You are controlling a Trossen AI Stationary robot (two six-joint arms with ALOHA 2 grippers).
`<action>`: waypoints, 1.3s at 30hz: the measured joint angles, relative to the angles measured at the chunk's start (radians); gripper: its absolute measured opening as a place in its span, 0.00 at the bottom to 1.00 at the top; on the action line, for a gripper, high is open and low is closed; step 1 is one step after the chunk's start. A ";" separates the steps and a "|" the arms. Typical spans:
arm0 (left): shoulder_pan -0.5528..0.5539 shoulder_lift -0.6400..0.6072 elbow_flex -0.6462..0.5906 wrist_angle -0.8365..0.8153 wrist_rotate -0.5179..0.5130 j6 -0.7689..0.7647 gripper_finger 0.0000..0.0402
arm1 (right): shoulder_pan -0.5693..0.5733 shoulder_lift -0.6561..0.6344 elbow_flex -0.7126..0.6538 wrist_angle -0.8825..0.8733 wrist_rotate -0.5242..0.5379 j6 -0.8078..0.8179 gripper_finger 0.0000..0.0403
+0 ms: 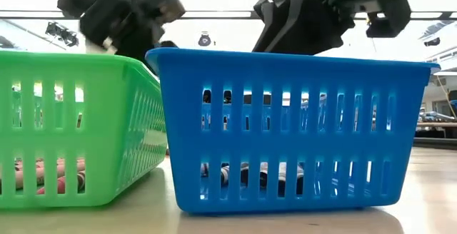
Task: Sort crayons
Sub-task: Put the red crayon into the right blue bin
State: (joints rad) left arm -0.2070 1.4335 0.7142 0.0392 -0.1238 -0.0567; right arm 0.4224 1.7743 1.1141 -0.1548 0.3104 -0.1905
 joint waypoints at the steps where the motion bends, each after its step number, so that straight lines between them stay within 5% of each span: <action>1: 0.000 0.007 -0.001 -0.033 0.007 0.032 0.55 | -0.004 -0.005 -0.001 -0.014 0.015 0.007 0.29; 15: 0.015 0.189 -0.002 0.009 0.042 0.249 0.47 | -0.019 -0.043 -0.001 -0.151 0.004 0.108 0.29; 24: 0.088 0.273 0.000 0.059 0.168 0.243 0.41 | -0.008 -0.062 -0.001 -0.199 -0.004 0.140 0.29; 39: 0.119 0.275 0.002 0.025 0.218 0.250 0.03 | -0.001 -0.063 -0.001 -0.269 0.027 0.204 0.29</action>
State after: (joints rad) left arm -0.0879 1.7088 0.7163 0.0646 0.0939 0.1937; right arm 0.4212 1.7115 1.1127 -0.4236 0.3370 0.0132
